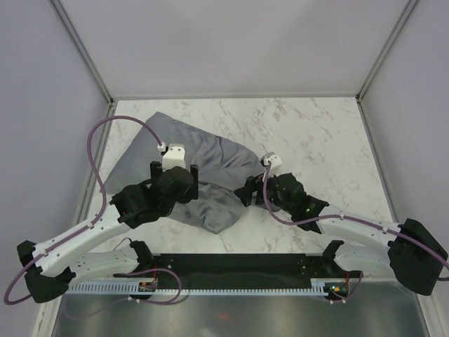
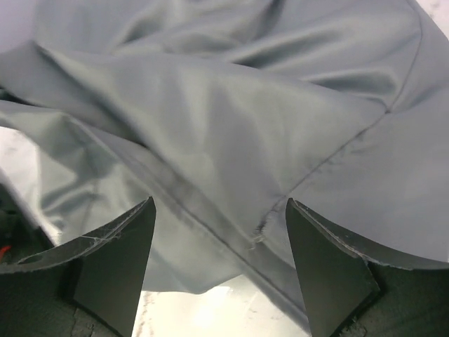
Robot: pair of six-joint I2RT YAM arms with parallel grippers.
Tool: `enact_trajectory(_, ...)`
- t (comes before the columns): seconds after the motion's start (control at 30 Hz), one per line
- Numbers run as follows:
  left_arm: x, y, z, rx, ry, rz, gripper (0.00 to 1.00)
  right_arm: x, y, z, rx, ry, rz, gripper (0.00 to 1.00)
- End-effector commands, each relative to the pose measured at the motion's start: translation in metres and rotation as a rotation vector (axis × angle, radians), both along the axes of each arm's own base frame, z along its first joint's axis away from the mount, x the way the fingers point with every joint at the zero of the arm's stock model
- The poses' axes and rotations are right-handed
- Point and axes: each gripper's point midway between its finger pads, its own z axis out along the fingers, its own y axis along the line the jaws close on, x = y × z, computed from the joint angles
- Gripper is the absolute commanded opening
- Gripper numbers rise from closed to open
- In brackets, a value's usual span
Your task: Remove the pillowcase from the pillow
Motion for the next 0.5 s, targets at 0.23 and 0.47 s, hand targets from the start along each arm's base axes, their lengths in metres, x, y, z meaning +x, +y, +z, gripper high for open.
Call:
enact_trajectory(0.23, -0.009, -0.058, 0.043, -0.096, -0.089, -0.197, 0.89, 0.035, 0.019, -0.021, -0.107, -0.034, -0.039, 0.73)
enact_trajectory(0.47, -0.009, -0.081, 0.007, 0.03, -0.041, -0.257, 0.9, 0.034, 0.024, -0.03, -0.106, -0.01, -0.022, 0.35)
